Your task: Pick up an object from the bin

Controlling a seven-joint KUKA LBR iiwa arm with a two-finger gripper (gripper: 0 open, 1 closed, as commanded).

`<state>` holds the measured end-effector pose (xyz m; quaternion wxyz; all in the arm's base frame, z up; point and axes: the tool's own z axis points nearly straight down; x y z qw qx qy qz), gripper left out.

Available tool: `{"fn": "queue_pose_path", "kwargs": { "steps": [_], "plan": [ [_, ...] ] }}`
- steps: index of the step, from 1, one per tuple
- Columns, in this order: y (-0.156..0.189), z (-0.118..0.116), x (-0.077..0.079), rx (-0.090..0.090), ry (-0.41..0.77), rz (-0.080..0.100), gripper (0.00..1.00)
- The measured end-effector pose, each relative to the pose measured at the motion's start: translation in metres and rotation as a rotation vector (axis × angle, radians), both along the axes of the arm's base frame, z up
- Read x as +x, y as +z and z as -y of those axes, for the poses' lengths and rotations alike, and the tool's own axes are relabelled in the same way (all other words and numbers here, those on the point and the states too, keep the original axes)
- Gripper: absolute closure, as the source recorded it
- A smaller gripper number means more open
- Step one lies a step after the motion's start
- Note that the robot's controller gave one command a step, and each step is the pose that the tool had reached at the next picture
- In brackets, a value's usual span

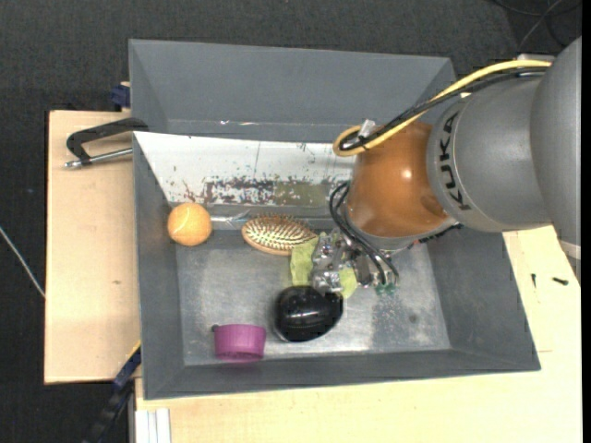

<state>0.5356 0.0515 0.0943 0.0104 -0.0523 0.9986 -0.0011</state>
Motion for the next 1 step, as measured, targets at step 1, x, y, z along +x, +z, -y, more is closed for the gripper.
{"fn": "queue_pose_path", "kwargs": {
  "steps": [1],
  "plan": [
    [0.0000,0.0000,0.0000,0.000,0.000,0.000,1.00]
  ]
}}
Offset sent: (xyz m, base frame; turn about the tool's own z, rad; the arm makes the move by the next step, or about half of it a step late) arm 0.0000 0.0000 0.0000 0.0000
